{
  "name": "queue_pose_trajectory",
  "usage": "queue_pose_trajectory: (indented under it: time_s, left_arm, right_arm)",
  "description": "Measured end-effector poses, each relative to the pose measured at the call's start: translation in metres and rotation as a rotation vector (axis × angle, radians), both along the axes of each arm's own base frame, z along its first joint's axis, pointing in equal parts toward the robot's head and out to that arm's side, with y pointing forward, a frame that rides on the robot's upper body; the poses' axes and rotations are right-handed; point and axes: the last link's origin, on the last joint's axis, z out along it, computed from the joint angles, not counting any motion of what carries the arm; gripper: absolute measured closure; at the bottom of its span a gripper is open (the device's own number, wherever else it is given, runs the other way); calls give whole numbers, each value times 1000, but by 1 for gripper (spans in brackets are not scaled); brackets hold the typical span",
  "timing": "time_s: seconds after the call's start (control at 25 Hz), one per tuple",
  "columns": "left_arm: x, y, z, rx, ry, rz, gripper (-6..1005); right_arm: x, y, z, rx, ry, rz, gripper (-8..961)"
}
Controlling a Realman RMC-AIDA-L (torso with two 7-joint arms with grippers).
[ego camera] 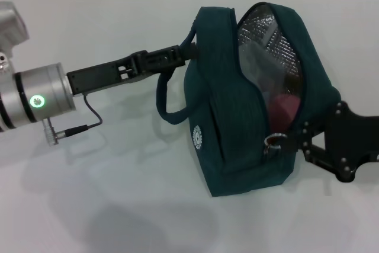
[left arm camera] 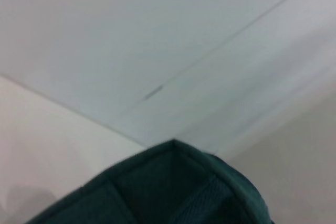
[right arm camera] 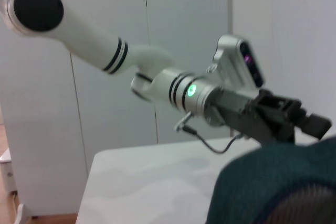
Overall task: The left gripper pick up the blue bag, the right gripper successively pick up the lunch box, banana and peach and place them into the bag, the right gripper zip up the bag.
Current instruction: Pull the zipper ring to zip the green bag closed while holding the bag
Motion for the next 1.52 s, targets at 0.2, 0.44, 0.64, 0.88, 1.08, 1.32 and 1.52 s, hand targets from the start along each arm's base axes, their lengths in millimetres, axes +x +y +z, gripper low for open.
queue_pose_trajectory:
  time_s: [0.2, 0.44, 0.64, 0.88, 1.08, 1.32, 1.52]
  left_arm:
    - [-7, -4, 5, 59, -18, 5, 242]
    - [-12, -9, 6, 86, -19, 0, 243]
    - [-22, -16, 9, 116, -26, 25, 243]
    - [-29, -21, 10, 137, -18, 31, 245]
    - [-34, -28, 12, 157, -8, 13, 250]
    - [-33, -42, 16, 161, -30, -63, 252]
    - [-30, -50, 14, 139, -43, -109, 253]
  right_arm:
    - [-9, 2, 13, 28, 21, 27, 951]
    - [-18, 10, 26, 62, 33, 27, 951]
    - [-28, 18, 37, 79, 22, 16, 951]
    - [-36, 26, 45, 70, -1, 4, 951]
    - [-52, 42, 59, 73, 3, -17, 951]
    - [-69, 55, 55, 27, -27, -23, 951]
    - [-81, 62, 47, -4, -57, -11, 951]
